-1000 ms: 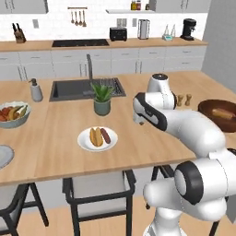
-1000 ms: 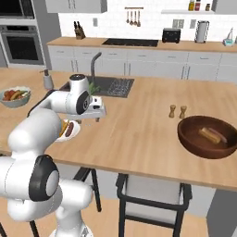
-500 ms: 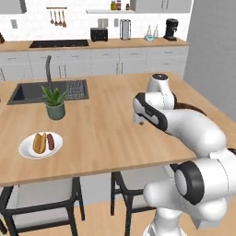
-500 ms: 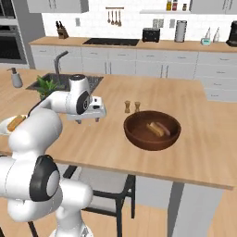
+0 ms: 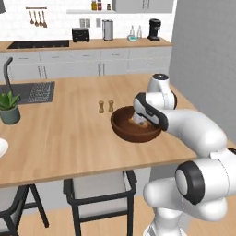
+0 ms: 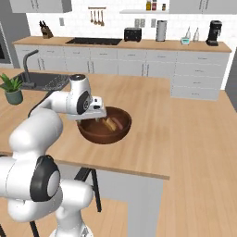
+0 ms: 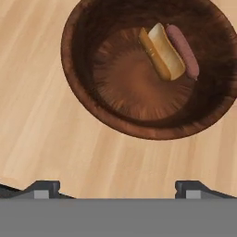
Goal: Place one bun and one sausage from the bowl on each plate.
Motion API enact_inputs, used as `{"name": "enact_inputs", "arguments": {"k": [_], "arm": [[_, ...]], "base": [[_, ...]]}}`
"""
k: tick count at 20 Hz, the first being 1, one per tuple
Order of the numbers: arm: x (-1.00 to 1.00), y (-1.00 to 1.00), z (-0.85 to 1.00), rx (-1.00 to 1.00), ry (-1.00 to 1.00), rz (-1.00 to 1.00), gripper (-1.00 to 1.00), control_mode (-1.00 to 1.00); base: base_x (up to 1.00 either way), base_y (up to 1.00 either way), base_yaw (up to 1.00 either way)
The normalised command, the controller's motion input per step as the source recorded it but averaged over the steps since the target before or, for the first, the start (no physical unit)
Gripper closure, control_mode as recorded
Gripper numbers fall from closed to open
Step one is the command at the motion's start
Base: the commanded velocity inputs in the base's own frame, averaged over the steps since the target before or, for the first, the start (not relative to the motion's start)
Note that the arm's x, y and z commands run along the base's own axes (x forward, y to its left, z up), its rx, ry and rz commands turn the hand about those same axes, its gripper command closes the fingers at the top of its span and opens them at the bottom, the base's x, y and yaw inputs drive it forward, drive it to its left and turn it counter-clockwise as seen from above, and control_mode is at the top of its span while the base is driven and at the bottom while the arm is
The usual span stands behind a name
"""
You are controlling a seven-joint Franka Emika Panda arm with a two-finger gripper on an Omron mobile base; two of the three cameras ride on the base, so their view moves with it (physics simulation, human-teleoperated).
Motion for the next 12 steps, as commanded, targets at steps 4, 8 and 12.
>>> {"name": "enact_inputs", "arguments": {"k": [4, 8, 12], "arm": [[0.27, -0.21, 0.1, 0.09, 0.0, 0.0, -1.0, -1.0], [0.64, 0.01, -0.03, 0.0, 0.0, 0.0, -1.0, -1.0], [0.71, 0.07, -0.39, -0.08, 0.03, 0.0, -1.0, -1.0]], "base": [[0.0, 0.0, 0.0], [0.0, 0.0, 0.0], [0.0, 0.0, 0.0]]}}
